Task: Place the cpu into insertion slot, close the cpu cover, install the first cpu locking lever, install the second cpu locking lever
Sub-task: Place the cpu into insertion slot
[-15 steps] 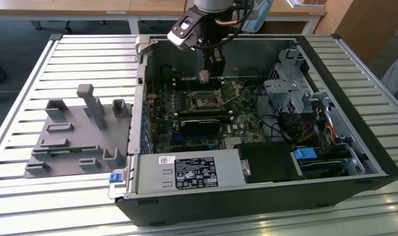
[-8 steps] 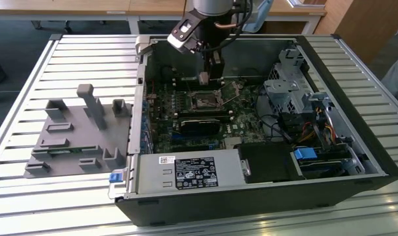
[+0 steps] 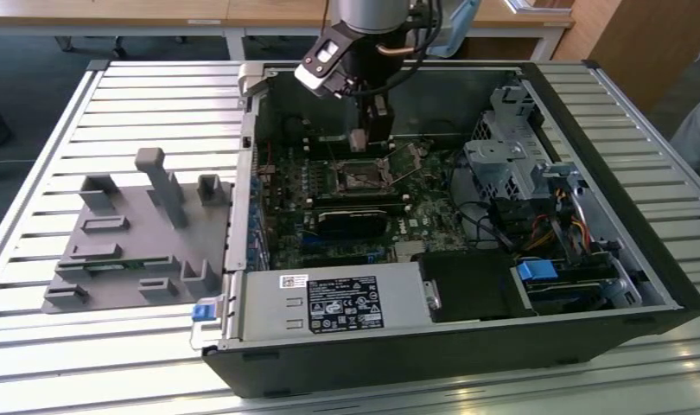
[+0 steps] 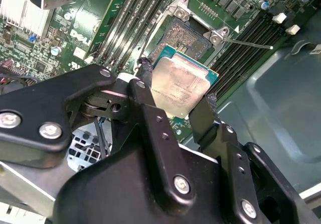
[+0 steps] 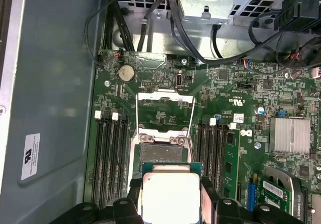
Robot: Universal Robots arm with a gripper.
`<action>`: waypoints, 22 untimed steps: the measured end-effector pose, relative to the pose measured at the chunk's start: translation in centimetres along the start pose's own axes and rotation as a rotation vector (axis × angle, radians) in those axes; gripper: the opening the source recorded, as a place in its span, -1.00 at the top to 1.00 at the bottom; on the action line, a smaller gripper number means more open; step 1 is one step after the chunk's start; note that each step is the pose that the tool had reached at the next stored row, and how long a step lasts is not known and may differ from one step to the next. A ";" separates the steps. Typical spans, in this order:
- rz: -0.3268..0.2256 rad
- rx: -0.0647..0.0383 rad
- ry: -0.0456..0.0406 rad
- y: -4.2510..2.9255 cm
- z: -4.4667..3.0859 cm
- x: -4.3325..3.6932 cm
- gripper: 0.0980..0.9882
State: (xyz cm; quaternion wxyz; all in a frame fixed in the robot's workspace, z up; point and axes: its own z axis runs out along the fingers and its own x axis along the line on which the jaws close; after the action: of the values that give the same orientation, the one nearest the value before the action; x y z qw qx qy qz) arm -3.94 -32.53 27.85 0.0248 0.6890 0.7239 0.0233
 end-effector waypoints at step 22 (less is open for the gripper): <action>0.033 0.003 -0.0069 -0.20 3.39 0.52 0.00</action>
State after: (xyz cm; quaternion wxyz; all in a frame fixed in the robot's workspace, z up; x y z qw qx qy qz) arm -3.94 -32.02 24.46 0.0258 0.7010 0.7124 0.0201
